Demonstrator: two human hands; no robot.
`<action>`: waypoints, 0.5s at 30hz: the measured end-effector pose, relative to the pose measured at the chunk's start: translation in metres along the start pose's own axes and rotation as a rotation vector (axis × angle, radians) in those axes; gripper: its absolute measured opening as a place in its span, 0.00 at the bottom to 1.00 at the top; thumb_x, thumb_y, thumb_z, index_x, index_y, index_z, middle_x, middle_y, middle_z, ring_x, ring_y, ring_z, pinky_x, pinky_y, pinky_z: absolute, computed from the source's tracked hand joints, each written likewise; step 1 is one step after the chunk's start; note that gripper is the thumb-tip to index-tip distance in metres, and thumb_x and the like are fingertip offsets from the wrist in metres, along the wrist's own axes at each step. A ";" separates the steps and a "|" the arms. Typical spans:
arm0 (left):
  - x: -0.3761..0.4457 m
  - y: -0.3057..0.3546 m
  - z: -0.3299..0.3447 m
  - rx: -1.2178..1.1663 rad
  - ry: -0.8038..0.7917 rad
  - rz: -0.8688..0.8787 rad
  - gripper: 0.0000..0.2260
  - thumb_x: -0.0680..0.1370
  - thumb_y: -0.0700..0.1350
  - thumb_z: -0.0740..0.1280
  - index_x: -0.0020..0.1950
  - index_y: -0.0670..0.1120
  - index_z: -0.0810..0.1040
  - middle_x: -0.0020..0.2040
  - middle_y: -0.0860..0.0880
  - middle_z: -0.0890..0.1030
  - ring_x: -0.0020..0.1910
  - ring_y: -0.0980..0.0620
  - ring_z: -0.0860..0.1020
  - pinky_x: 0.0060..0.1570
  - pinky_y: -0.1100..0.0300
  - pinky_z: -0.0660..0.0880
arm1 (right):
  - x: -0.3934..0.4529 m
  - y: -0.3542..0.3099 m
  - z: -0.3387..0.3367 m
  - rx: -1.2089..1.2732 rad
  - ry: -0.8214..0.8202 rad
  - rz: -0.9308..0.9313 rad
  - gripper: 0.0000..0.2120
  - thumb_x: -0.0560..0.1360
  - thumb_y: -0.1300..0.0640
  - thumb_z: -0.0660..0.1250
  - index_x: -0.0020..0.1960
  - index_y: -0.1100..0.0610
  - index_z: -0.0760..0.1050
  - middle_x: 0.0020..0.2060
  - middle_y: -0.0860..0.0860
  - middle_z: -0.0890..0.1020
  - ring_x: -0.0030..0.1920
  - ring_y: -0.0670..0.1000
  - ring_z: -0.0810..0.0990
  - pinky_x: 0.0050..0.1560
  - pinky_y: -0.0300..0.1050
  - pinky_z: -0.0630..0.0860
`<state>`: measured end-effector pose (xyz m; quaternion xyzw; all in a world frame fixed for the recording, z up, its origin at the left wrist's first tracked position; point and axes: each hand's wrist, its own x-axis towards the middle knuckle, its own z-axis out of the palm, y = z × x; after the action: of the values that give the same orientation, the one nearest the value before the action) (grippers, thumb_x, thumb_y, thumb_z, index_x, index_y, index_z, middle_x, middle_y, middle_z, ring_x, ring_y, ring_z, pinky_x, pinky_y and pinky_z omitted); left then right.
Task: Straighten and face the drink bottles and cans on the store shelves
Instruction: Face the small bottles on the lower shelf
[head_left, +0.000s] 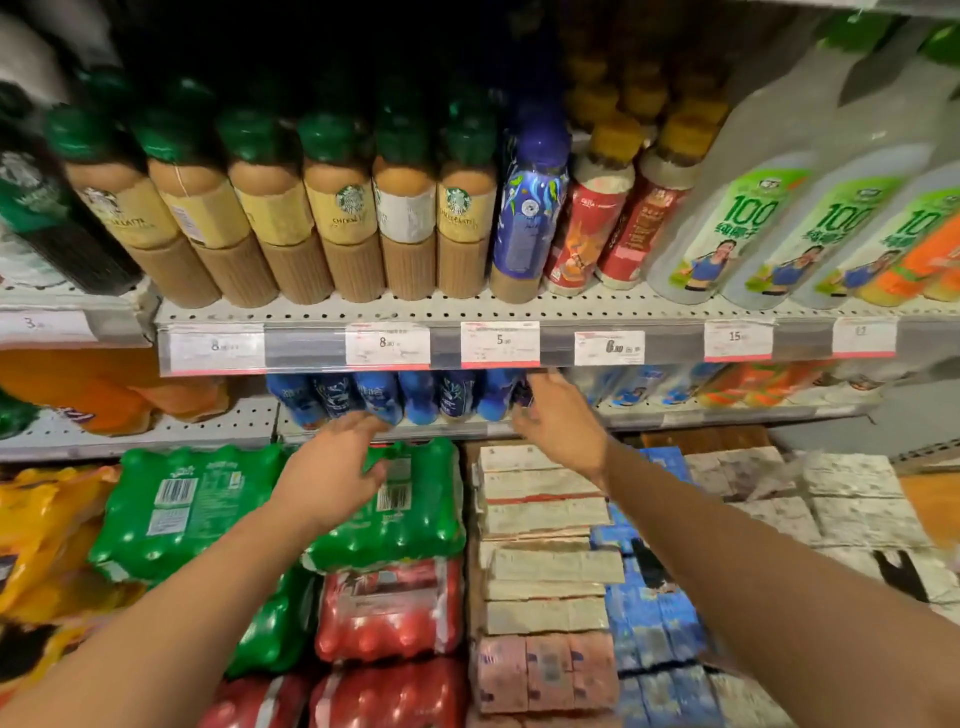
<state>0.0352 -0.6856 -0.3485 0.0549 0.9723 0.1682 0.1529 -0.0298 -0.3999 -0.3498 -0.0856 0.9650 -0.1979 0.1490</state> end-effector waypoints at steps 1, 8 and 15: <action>0.005 -0.005 0.007 -0.004 0.013 0.005 0.24 0.79 0.49 0.68 0.75 0.50 0.70 0.74 0.49 0.70 0.70 0.46 0.72 0.65 0.51 0.73 | 0.013 0.004 0.005 -0.019 0.032 0.011 0.15 0.78 0.57 0.67 0.61 0.63 0.76 0.56 0.59 0.78 0.58 0.58 0.75 0.54 0.48 0.70; 0.039 -0.044 0.035 -0.012 0.122 0.088 0.22 0.76 0.45 0.70 0.70 0.50 0.73 0.74 0.49 0.71 0.72 0.46 0.71 0.70 0.51 0.70 | 0.061 0.011 0.025 -0.253 0.014 0.042 0.15 0.83 0.46 0.57 0.49 0.53 0.77 0.55 0.56 0.82 0.59 0.57 0.77 0.58 0.47 0.72; 0.053 -0.053 0.051 -0.075 0.290 0.081 0.22 0.74 0.43 0.70 0.68 0.49 0.75 0.73 0.50 0.70 0.66 0.46 0.76 0.62 0.48 0.76 | 0.062 -0.030 0.029 -0.365 0.183 -0.199 0.19 0.82 0.48 0.62 0.67 0.58 0.72 0.64 0.61 0.77 0.64 0.63 0.74 0.61 0.54 0.71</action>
<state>-0.0016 -0.7115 -0.4269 0.0637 0.9741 0.2167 0.0058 -0.0761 -0.4513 -0.3784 -0.1876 0.9812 -0.0406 0.0225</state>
